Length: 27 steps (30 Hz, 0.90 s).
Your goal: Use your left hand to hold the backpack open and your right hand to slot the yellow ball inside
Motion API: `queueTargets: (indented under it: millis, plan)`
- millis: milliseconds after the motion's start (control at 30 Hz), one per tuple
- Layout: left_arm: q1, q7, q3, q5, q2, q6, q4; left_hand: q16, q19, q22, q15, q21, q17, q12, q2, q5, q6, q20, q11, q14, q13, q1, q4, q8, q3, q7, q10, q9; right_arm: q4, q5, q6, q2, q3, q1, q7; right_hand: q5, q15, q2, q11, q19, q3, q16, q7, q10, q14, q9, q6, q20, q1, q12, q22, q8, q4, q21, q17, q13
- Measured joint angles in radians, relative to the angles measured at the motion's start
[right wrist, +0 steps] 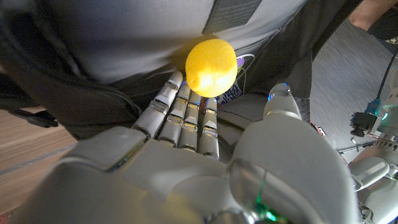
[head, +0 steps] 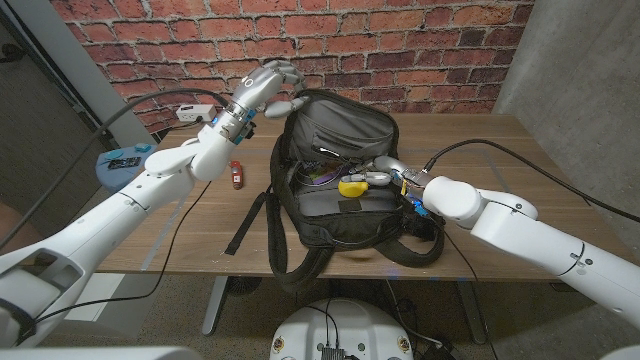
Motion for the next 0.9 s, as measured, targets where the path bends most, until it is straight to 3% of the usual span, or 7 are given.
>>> queueTargets:
  millis: [533,900]
  plan:
    - [-0.003,-0.002,0.003,0.0,-0.003,0.0,0.002,0.0,-0.004,0.0,0.0,0.0,0.0,0.0,0.0,0.0,0.0,-0.004,0.0,0.0,0.0,0.0,0.0,0.0,0.0,0.0,0.0,-0.001,-0.059,0.02,-0.019,-0.034,0.042,-0.037,-0.023,0.004,-0.003,0.005,-0.001,-0.007,0.0,0.0,-0.001,0.001,-0.003,0.0,0.001,-0.007,-0.005,0.0,0.0,0.005,0.0,0.0,-0.003,-0.002]
    - [-0.002,0.006,0.003,0.001,-0.002,-0.002,0.008,0.0,-0.009,0.0,0.0,0.0,0.0,0.0,0.0,0.0,0.002,0.002,0.0,0.0,0.0,0.0,0.0,0.0,0.0,0.002,0.0,-0.001,-0.125,0.044,-0.076,-0.059,0.079,-0.077,-0.069,0.004,-0.023,0.005,-0.023,0.008,0.0,0.01,-0.014,0.031,0.027,0.0,0.044,-0.014,-0.005,0.0,0.0,0.02,-0.006,0.008,-0.003,-0.008]
